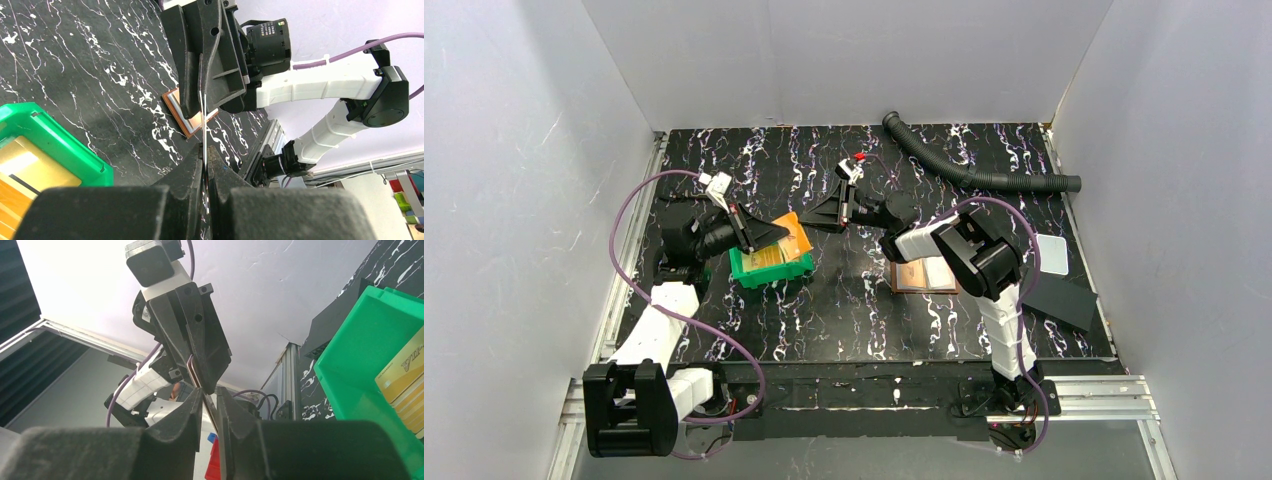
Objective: Put the credit cards into the card holder
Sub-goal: Place the credit card in the storage box.
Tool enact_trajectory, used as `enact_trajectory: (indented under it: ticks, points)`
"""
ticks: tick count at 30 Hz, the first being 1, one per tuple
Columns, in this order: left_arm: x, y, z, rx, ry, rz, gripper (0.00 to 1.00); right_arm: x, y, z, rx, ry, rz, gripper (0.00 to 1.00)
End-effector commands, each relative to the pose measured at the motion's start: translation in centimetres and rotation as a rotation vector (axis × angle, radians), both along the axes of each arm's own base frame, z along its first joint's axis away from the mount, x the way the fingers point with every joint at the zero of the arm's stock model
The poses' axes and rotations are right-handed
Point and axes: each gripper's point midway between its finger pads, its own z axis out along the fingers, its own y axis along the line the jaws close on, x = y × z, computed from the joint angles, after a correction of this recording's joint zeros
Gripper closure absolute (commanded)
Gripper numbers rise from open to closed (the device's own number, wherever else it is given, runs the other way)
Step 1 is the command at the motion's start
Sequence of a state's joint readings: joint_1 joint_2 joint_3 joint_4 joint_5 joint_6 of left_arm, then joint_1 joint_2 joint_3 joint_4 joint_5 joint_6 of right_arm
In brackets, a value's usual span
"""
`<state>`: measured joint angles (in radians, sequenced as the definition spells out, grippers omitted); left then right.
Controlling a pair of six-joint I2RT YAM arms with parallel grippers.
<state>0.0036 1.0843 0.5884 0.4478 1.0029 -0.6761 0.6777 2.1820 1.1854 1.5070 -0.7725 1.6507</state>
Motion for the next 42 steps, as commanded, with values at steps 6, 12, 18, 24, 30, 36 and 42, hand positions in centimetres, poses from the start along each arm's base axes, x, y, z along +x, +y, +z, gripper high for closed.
enact_trajectory:
  ticks: [6, 12, 18, 24, 30, 36, 42]
  points:
    - [-1.0, -0.6, 1.6, -0.019, -0.061, -0.06, 1.0, -1.6, -0.6, 4.9, 0.198, -0.248, -0.001, 0.79]
    - [-1.0, -0.6, 1.7, -0.024, -0.065, -0.061, 1.0, -2.0, -0.2, 4.4, 0.185, -0.264, 0.018, 0.82]
    - [-1.0, -0.6, 1.9, -0.03, -0.065, -0.065, 1.0, -3.6, 0.0, 4.1, 0.19, -0.322, 0.077, 0.74]
    - [-0.6, -0.6, 1.5, -0.038, -0.031, -0.062, 1.0, -4.8, 0.1, 4.6, 0.192, -0.371, 0.112, 0.65]
    - [-0.3, -0.7, 1.6, -0.042, -0.021, -0.063, 1.0, -5.7, 0.4, 4.7, 0.193, -0.389, 0.145, 0.71]
    - [-0.1, -0.6, 1.7, -0.049, -0.011, -0.054, 1.0, -6.3, 0.5, 4.5, 0.189, -0.398, 0.153, 0.68]
    - [0.7, 0.3, 2.3, -0.06, -0.009, 0.011, 1.0, -6.6, 0.4, 4.2, 0.18, -0.398, 0.145, 0.74]
